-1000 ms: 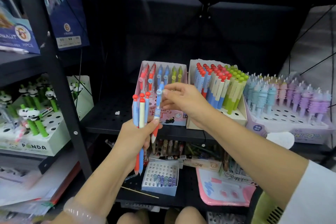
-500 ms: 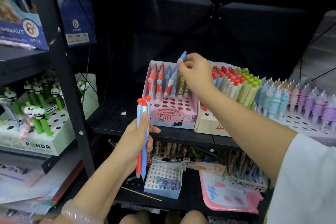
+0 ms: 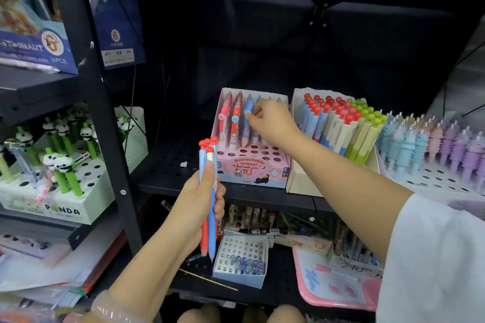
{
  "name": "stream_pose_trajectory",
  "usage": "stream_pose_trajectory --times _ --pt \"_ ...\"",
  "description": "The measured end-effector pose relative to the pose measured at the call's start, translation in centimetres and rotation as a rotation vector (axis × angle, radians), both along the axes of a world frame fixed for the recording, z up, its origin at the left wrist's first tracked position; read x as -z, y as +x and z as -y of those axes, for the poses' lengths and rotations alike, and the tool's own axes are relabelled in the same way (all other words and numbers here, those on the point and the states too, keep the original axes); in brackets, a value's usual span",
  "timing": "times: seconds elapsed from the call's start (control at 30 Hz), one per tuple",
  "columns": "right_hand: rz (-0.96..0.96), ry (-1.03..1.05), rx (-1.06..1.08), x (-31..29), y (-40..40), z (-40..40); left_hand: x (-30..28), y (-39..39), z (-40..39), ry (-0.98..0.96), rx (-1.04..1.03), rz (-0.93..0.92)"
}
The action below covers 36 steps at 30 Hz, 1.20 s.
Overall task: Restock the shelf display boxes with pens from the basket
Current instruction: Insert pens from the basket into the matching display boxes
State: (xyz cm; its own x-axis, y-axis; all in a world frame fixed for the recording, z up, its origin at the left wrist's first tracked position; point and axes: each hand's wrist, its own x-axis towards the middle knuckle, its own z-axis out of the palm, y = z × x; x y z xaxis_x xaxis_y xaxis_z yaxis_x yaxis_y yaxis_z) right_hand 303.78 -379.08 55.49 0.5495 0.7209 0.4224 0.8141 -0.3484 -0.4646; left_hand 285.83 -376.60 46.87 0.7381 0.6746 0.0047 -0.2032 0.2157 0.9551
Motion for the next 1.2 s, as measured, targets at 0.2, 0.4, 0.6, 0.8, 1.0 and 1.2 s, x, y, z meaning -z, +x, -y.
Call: stream_pose_trajectory --times 0.2,0.4,0.6,0.8,1.0,1.2 --pt "0.027 -0.124 0.042 0.9 -1.3 1.4 -0.4 0.2 0.8 0.035 0.000 -0.029" --pt "-0.349 0.058 -0.260 2.4 -5.8 5.1 -0.6 1.3 1.9 0.179 0.005 -0.077" --pt "-0.672 -0.130 -0.256 1.4 -4.3 8.0 -0.5 3.3 3.5 0.351 0.027 -0.168" --pt "-0.886 -0.062 -0.346 1.5 -2.6 11.4 -1.0 5.2 5.8 0.429 0.096 -0.162" --pt "-0.828 0.174 -0.243 0.7 -0.6 15.1 -1.9 7.7 8.1 0.321 0.162 -0.106" --pt "-0.356 0.538 0.082 -3.2 3.9 17.9 -2.3 9.4 8.9 0.211 0.124 -0.107"
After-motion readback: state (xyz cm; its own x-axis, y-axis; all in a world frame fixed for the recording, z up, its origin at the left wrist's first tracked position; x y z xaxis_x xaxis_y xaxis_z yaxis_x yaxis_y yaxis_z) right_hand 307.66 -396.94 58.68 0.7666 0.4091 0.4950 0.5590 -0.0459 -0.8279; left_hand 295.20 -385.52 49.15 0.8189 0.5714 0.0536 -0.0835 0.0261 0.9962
